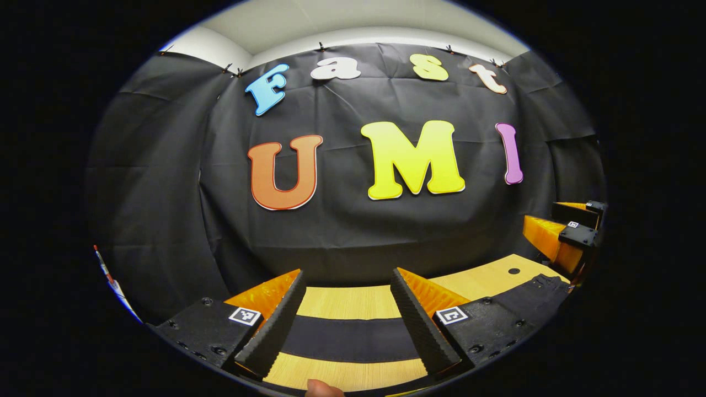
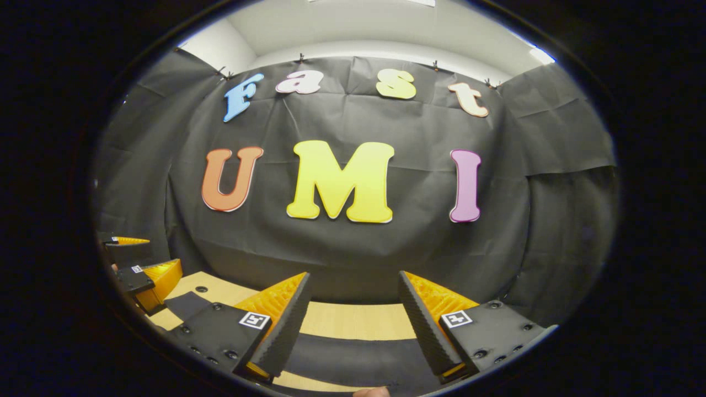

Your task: Grasp the waist and the cuffs of the jeans and fold them to make the two legs overlap; first hold the waist and fold one-third of the jeans toward the cuffs, then hold the cuffs and fold the remaining one-third in the same direction to finish folding.

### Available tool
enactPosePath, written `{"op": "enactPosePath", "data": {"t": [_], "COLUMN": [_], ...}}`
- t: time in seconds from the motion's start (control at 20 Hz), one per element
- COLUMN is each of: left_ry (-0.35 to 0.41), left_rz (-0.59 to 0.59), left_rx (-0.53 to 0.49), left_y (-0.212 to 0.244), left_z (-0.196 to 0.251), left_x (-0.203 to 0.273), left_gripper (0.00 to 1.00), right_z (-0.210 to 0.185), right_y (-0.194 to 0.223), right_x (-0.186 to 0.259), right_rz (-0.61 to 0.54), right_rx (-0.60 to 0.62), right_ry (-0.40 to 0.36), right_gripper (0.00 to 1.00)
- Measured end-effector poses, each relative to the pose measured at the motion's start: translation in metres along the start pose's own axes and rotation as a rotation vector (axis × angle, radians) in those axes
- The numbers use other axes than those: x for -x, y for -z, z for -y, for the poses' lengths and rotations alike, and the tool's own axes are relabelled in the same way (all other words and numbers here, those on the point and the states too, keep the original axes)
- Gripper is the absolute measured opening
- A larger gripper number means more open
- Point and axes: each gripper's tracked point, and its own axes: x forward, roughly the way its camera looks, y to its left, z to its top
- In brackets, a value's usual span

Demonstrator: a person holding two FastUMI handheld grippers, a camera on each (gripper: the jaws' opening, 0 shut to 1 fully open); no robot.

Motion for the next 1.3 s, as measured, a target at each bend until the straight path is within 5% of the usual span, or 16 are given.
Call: {"op": "enactPosePath", "data": {"t": [0.65, 1.05, 1.3], "left_ry": [-0.019, -0.195, -0.33], "left_rz": [-0.165, -0.415, -0.589], "left_rx": [-0.001, 0.138, 0.345], "left_y": [0.049, 0.133, 0.195], "left_z": [-0.016, -0.088, -0.128], "left_x": [0.034, 0.132, 0.208], "left_gripper": [1.0, 1.0, 1.0], "right_z": [-0.013, -0.016, -0.023], "right_y": [-0.002, 0.017, 0.021], "right_x": [0.009, 0.012, 0.008], "right_rz": [0.022, 0.002, -0.002], "right_rx": [0.021, 0.055, 0.063], "right_ry": [-0.078, -0.114, -0.141], "right_gripper": [1.0, 0.94, 0.97]}}
